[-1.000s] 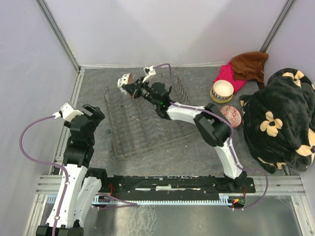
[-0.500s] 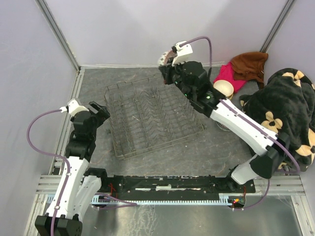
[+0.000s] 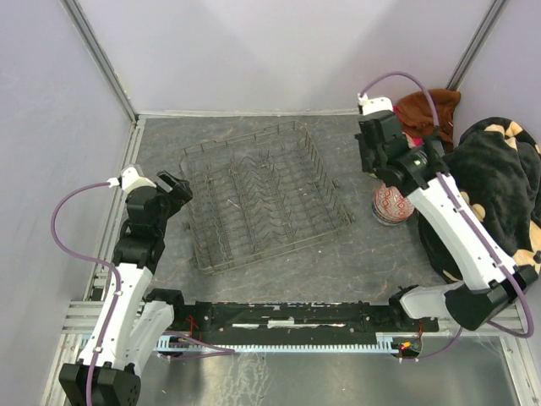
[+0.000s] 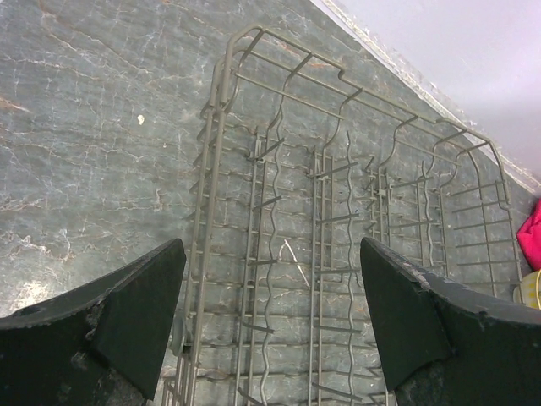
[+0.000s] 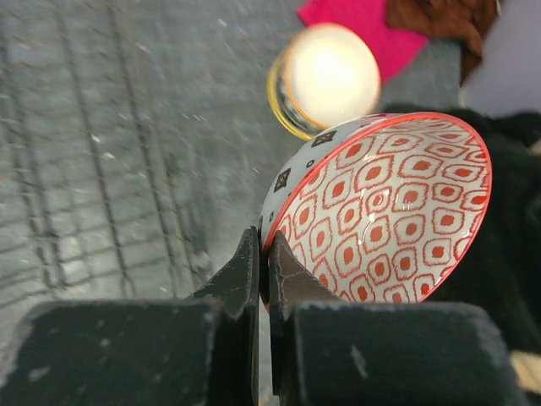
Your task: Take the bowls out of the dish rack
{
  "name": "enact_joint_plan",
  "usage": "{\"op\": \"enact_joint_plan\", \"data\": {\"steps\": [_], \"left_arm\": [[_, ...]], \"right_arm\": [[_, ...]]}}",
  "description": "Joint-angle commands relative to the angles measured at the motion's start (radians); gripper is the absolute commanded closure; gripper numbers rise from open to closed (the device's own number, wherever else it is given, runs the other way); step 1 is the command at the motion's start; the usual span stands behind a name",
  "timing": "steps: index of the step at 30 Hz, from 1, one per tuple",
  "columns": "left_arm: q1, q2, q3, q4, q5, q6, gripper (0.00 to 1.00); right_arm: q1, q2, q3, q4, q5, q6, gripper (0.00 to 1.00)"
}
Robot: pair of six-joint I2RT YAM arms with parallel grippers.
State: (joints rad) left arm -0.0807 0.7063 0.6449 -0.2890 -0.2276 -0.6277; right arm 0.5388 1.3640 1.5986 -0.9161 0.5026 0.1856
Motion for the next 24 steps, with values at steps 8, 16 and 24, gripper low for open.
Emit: {"op": "enact_joint_plan", "data": {"steps": [8, 16, 24], "left_arm": [[-0.001, 0.014, 0.051, 0.045, 0.026, -0.010, 0.09], [-0.001, 0.010, 0.046, 0.059, 0.017, -0.020, 0.09], [-0.001, 0.012, 0.041, 0.059, 0.016, -0.023, 0.09]], "right_arm": [[-0.240, -0.097, -0.225, -0.055, -0.134, -0.025, 0.99], [-0.340, -0.055, -0.328, 0.021, -0.246, -0.032, 0.99], [-0.364, -0.002, -0.358, 0.077, -0.286, -0.010, 0.99]]}}
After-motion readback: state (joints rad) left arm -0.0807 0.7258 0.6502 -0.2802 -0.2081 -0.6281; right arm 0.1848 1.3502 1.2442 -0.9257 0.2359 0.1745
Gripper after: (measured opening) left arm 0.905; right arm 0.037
